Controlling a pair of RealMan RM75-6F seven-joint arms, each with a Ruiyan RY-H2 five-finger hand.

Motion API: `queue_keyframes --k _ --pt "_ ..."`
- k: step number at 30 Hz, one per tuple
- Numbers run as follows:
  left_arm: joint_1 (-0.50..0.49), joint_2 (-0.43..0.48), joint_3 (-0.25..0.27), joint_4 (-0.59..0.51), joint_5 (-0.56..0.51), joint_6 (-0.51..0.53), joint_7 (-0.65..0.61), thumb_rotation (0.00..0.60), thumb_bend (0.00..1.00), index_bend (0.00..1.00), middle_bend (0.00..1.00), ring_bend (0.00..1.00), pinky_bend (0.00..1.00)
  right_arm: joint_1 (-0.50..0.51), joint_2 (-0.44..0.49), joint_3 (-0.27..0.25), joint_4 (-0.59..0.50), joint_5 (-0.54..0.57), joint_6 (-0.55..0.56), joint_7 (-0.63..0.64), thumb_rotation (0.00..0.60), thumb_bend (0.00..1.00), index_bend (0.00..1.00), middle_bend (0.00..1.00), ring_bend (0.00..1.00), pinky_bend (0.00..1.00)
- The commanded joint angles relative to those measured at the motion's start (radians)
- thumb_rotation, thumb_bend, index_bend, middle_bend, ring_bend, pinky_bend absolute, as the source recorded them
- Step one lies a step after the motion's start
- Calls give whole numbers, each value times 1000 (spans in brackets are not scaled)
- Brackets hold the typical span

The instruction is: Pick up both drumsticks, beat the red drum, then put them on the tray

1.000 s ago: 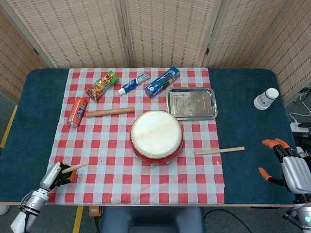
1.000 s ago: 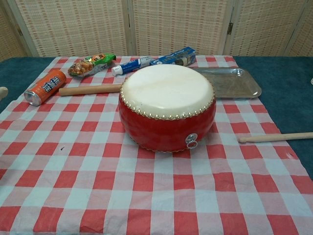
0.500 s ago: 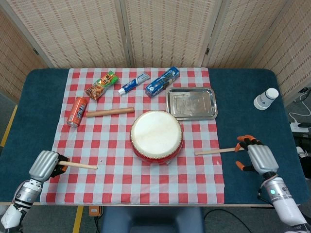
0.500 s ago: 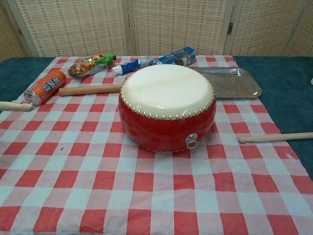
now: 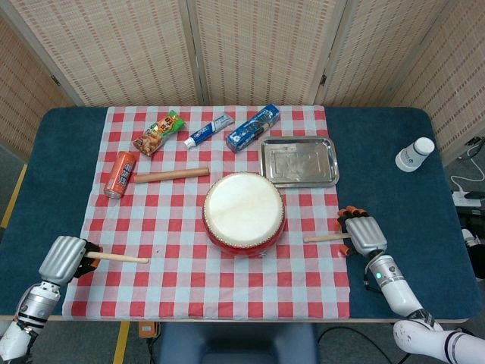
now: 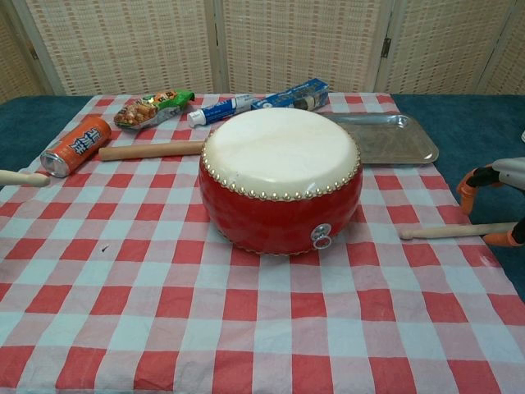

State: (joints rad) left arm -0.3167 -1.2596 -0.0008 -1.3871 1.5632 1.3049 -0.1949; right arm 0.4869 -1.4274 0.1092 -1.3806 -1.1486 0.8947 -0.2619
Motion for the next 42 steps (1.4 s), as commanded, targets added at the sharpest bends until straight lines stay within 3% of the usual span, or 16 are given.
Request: queue_keyframes --k 1,8,20,34,42 --pt "-1 2 0 -4 -3 -5 -1 600 837 1000 1000 1000 1000 24 -46 -10 53 -4 -26 1 600 190 431 186 51 157" --pt "-3 5 1 -5 -4 -11 -14 600 836 1000 1000 1000 1000 43 -74 -7 88 -20 -36 35 600 215 444 186 50 155" --pt "-4 9 7 1 -1 -19 -42 600 836 1000 1000 1000 1000 33 -43 -5 48 -28 6 42 600 243 461 186 54 155" --pt "1 13 13 7 -9 -24 -62 600 833 1000 1000 1000 1000 58 -96 -15 131 -6 -36 29 600 274 548 186 54 156" --pt "8 18 11 8 -13 -16 -78 600 831 1000 1000 1000 1000 21 -39 -1 34 -49 39 124 600 333 645 210 89 160"
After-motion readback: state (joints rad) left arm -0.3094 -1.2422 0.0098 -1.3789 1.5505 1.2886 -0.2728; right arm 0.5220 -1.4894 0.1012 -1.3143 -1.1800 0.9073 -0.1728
